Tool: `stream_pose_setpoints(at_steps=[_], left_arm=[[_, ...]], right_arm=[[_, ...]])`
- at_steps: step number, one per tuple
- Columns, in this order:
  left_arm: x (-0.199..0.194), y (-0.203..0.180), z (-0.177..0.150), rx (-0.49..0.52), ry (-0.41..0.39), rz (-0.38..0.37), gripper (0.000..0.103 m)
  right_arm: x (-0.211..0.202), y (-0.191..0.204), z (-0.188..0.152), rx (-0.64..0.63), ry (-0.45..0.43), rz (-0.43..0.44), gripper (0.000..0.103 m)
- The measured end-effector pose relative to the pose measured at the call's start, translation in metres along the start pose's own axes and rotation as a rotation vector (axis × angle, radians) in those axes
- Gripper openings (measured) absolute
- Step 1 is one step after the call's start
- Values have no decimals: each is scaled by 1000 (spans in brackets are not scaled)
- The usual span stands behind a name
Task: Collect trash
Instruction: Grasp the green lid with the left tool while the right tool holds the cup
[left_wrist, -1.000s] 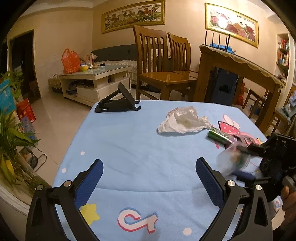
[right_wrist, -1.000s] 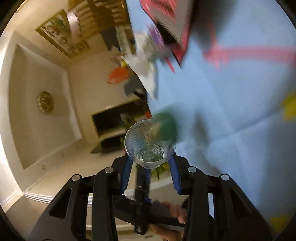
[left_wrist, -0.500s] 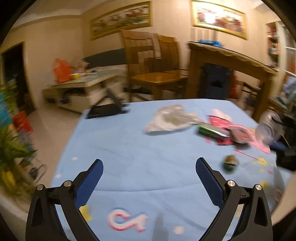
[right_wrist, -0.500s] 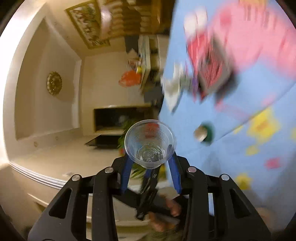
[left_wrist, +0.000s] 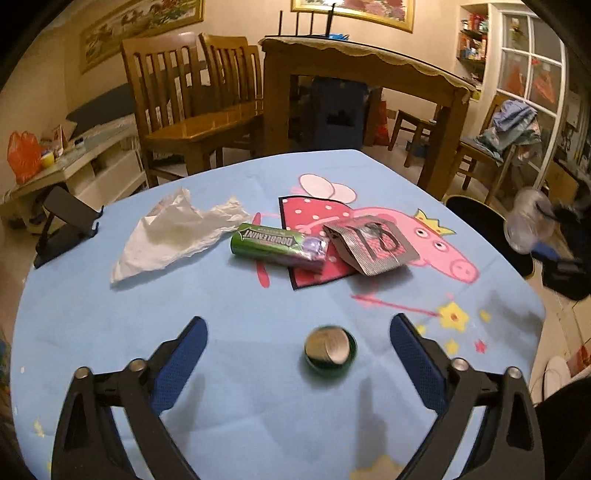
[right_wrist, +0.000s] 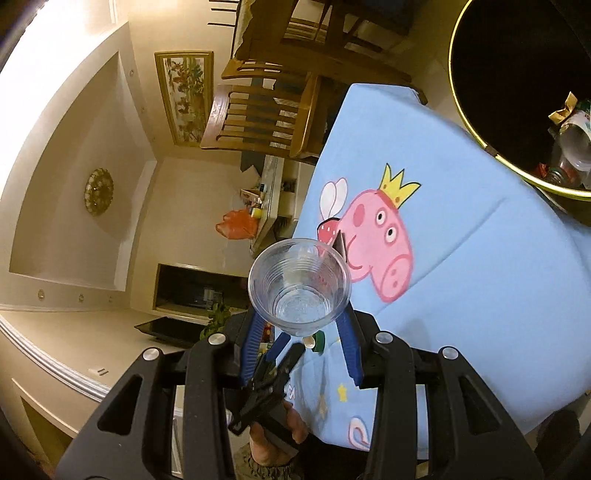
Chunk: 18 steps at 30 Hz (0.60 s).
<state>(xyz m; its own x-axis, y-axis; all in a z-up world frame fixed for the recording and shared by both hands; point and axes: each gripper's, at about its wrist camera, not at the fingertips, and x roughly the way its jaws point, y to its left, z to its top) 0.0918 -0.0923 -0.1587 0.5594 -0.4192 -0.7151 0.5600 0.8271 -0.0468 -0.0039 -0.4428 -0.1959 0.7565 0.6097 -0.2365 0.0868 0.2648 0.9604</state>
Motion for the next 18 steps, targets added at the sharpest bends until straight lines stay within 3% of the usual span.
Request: stream_pose_setpoints(at_steps=[4, 7, 8, 9, 11, 18], left_arm=[[1, 3, 3, -24, -6, 8, 85], [-1, -5, 0, 3, -21, 27, 74], [-1, -7, -2, 16, -28, 29, 58], [0, -11, -3, 33, -31, 19, 30], [10, -14, -4, 52, 1, 3, 11], [9, -12, -4, 34, 5, 2, 10]], right_arm=[[-6, -8, -7, 8, 12, 11, 38], [-5, -12, -9, 19, 20, 14, 38], [-5, -12, -9, 19, 21, 17, 38], [-5, -12, -9, 19, 20, 17, 38], [-4, -13, -10, 15, 17, 20, 39], [-11, -14, -11, 23, 3, 28, 39]])
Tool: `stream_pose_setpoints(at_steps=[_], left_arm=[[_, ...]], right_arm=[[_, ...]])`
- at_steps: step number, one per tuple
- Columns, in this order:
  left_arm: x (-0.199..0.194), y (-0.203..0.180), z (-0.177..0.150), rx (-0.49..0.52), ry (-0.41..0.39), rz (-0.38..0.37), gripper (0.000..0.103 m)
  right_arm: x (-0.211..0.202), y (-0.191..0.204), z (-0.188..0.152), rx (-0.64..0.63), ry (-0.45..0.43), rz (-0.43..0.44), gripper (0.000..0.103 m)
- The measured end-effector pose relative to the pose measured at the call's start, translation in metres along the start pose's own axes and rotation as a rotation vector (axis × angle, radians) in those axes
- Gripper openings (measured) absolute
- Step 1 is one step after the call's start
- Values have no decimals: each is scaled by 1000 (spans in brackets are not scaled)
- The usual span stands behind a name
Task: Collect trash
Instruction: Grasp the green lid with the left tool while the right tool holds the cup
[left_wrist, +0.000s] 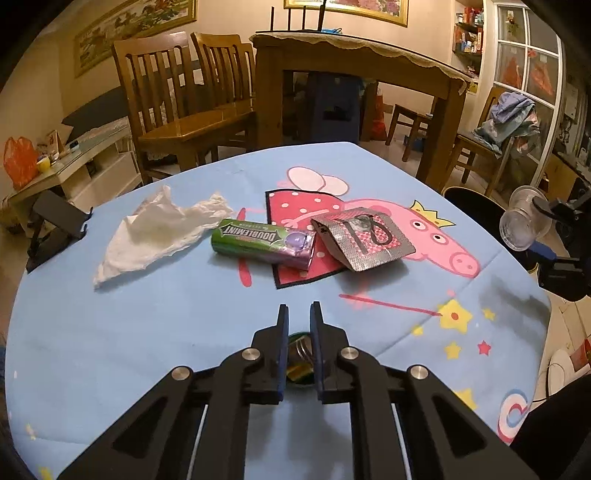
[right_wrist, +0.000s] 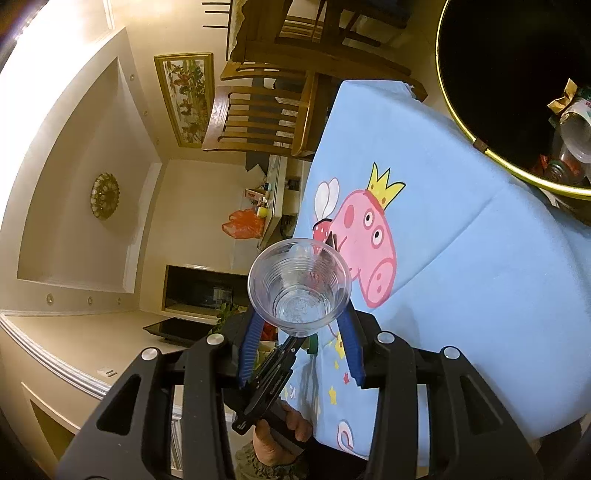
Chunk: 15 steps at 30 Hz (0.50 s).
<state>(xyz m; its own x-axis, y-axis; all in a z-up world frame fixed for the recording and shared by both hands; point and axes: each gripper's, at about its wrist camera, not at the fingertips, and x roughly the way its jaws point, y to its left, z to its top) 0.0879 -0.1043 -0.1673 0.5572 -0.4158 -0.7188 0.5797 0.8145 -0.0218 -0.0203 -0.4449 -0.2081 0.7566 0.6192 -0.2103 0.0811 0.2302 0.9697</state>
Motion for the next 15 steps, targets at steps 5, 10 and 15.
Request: stream_pose_setpoints(at_steps=[5, 10, 15], left_arm=[[-12, 17, 2, -73, -47, 23, 3], [-54, 72, 20, -283, -193, -3, 3], [-49, 72, 14, -275, -116, -126, 9]], right_arm=[[0, 2, -3, -6, -5, -6, 39], [-1, 2, -3, -10, -19, -8, 39], [2, 1, -4, -15, -14, -10, 39]])
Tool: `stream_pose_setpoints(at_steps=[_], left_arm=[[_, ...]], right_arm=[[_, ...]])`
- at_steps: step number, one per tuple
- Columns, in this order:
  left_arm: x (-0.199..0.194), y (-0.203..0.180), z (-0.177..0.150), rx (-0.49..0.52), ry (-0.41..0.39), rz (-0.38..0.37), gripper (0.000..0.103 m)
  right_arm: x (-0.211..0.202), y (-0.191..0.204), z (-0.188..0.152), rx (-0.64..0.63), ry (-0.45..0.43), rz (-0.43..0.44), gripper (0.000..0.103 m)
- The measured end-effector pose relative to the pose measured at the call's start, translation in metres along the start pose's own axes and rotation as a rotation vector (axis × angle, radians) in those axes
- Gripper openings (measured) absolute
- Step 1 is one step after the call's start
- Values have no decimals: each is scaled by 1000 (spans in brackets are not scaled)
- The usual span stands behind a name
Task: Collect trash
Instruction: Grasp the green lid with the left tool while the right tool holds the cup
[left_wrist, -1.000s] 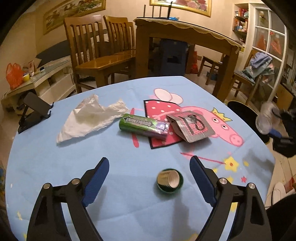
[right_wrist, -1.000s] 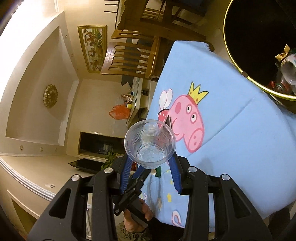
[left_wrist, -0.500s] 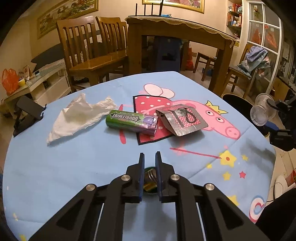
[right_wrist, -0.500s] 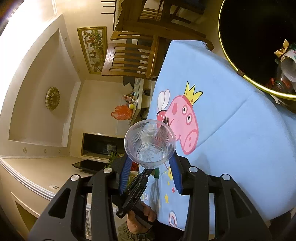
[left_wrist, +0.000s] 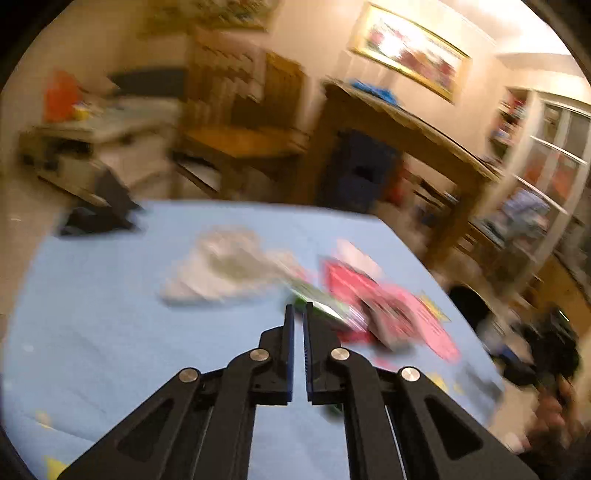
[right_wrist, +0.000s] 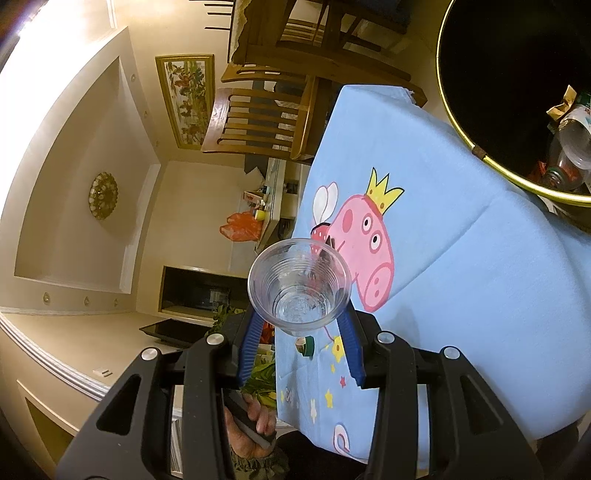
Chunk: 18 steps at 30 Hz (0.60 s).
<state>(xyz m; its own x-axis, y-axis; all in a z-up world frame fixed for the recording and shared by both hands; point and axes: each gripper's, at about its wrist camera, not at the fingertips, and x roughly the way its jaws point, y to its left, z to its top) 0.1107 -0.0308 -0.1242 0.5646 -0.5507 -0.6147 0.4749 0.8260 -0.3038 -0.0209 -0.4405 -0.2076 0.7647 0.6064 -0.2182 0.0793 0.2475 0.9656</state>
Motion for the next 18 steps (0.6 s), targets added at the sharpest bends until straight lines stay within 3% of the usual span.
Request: stream_pose_setpoints(at_steps=[1, 3, 8, 18], left_arm=[[3, -11, -9, 44, 27, -36, 14], [11, -34, -25, 164, 74, -91, 34], [30, -54, -35, 306, 155, -71, 24], [41, -40, -36, 309, 176, -34, 24]], right_arm=[[1, 0, 0, -2, 1, -2, 39], [1, 0, 0, -1, 0, -3, 39], [2, -4, -1, 10, -3, -11, 39], [5, -7, 1, 19, 2, -11, 40]])
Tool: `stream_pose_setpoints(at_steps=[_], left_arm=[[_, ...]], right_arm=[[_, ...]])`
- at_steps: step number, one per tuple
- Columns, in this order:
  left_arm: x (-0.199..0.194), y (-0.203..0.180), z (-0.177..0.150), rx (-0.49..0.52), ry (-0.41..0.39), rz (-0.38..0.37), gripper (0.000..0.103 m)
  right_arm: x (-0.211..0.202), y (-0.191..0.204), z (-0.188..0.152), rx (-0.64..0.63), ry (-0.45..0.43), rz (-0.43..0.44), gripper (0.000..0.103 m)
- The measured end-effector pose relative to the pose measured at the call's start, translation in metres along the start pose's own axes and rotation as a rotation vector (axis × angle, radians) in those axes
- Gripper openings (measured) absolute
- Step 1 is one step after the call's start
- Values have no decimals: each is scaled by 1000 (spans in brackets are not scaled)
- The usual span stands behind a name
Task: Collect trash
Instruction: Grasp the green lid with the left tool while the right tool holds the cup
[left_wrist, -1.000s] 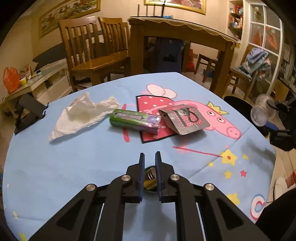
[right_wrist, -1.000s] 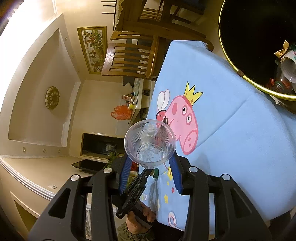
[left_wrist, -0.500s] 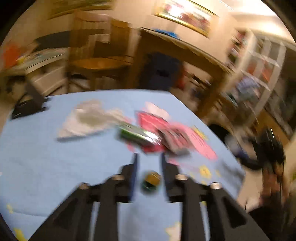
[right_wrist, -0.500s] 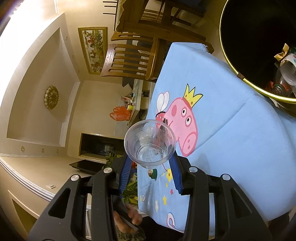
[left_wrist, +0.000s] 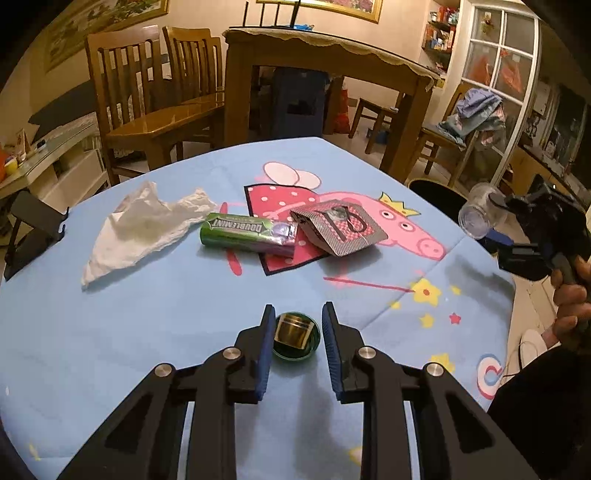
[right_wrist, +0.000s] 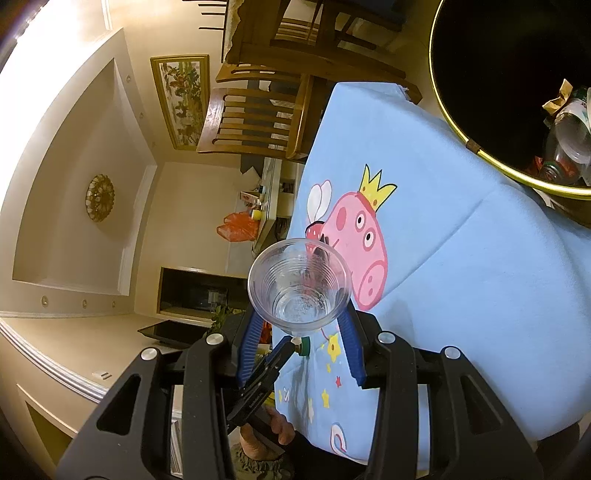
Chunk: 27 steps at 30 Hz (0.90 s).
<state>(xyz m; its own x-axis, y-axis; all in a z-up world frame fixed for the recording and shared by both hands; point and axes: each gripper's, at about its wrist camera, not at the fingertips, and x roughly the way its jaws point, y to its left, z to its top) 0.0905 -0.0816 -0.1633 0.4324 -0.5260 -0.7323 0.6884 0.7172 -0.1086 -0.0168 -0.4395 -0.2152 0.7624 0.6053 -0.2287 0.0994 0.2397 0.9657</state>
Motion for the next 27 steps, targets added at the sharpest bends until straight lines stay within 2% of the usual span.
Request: stream_pose_setpoints(at_steps=[7, 10, 14, 16, 18, 19, 22, 24, 25, 26, 27], left_arm=[[8, -8, -3, 46, 27, 38, 23], [-4, -3, -2, 4, -22, 49, 22], [-23, 5, 4, -71, -83, 14, 22], [-27, 3, 5, -59, -98, 42, 22], [-12, -5, 4, 4, -42, 119, 22], [-6, -5, 2, 6, -16, 114, 22], [1, 4, -2, -64, 8, 23, 22], [4, 17, -4, -169, 20, -52, 22], [4, 32, -5, -276, 17, -126, 22], [4, 48, -8, -398, 7, -236, 22], [4, 75, -18, -611, -33, -442, 22]], right_arm=[[-2, -1, 0, 7, -13, 4, 40], [-2, -2, 0, 10, -16, 5, 40], [-1, -4, -1, 12, -14, 3, 40], [-1, -4, -1, 10, -14, 0, 40], [0, -4, -1, 9, -13, -1, 41], [0, -4, -1, 10, -12, -1, 41], [-1, -3, -2, 5, -13, -8, 41], [-1, -3, -1, 2, -15, -14, 41], [-1, -4, -1, 5, -16, -14, 41], [-1, -4, -1, 7, -16, -14, 41], [0, -4, -1, 7, -13, -13, 41]])
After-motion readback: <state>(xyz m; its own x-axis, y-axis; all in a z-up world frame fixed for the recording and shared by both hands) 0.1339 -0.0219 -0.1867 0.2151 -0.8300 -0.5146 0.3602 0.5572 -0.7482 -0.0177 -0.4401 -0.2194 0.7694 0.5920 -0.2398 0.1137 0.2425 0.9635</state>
